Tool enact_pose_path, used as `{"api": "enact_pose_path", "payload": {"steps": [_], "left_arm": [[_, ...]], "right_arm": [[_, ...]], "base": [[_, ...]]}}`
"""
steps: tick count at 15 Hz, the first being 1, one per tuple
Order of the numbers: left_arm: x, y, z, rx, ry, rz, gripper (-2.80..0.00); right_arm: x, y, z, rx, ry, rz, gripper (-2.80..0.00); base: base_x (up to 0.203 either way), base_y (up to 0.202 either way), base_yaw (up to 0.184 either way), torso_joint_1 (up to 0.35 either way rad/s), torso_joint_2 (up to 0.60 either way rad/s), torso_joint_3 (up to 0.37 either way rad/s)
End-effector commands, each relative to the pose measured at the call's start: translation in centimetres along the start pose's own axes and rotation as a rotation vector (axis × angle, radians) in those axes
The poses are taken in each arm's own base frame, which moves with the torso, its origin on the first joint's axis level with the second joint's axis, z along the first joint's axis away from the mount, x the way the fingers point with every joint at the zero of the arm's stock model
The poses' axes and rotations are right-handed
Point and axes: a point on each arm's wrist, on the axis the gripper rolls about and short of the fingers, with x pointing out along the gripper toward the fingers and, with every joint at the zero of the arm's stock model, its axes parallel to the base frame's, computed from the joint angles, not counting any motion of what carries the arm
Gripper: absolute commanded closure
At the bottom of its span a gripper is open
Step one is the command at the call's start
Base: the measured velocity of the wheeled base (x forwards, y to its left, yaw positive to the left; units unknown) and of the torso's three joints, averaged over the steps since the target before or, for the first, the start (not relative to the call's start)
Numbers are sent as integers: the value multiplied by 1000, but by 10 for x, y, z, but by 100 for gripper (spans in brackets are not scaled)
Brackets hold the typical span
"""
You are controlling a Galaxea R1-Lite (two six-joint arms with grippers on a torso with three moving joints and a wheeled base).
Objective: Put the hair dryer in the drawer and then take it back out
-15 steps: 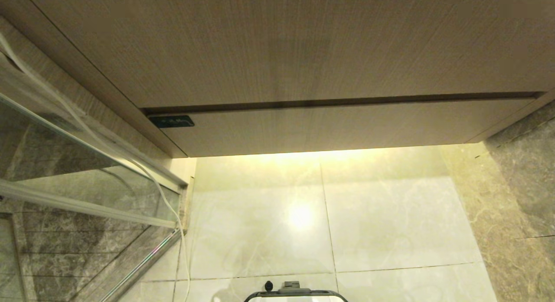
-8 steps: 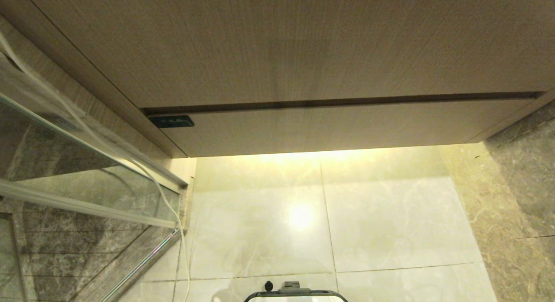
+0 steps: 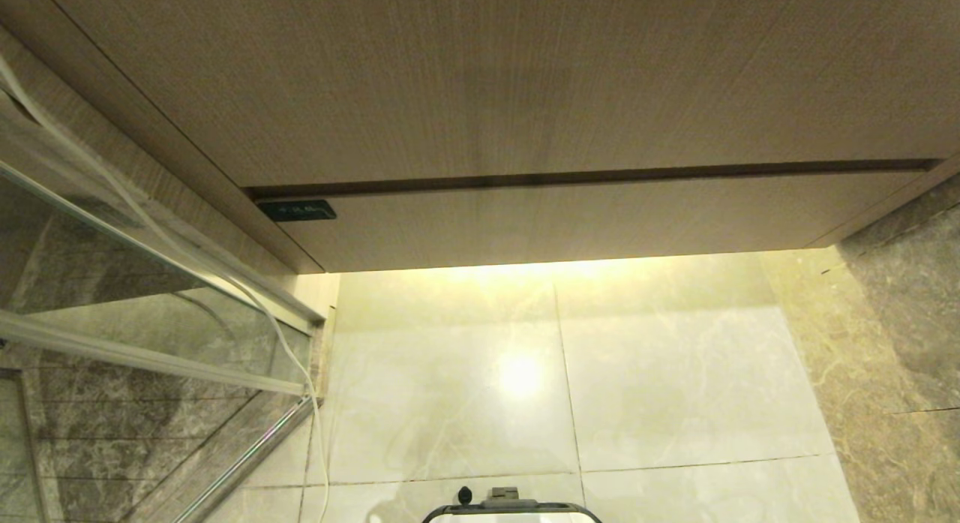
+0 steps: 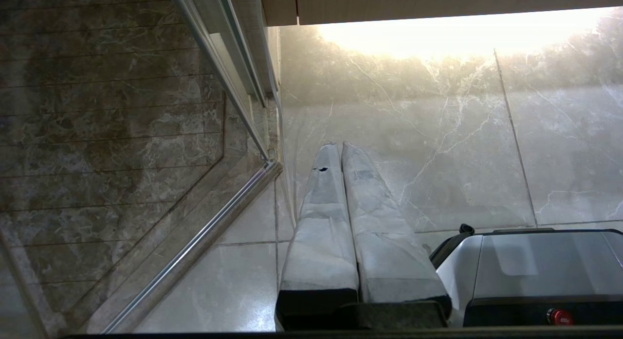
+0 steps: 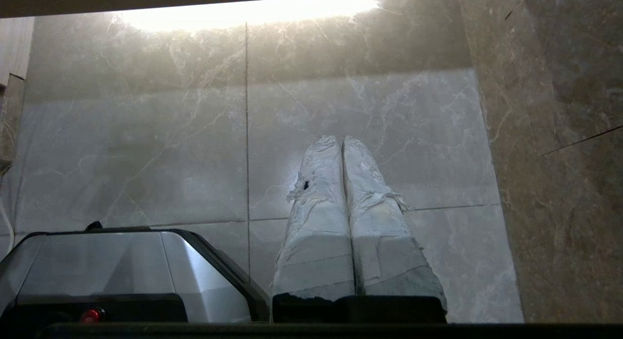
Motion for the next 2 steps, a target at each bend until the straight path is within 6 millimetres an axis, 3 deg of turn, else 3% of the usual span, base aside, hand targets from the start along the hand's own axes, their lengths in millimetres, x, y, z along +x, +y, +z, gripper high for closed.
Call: {"api": "enact_pose_path", "payload": {"steps": [1,2], "left_arm": [[0,0,0,0,1,0,0],[0,0,0,0,1,0,0]], "right_arm": [[0,0,0,2,0,0,0],[0,0,0,2,1,0,0]], "base": [[0,0,0,0,0,0],[0,0,0,0,0,0]]}}
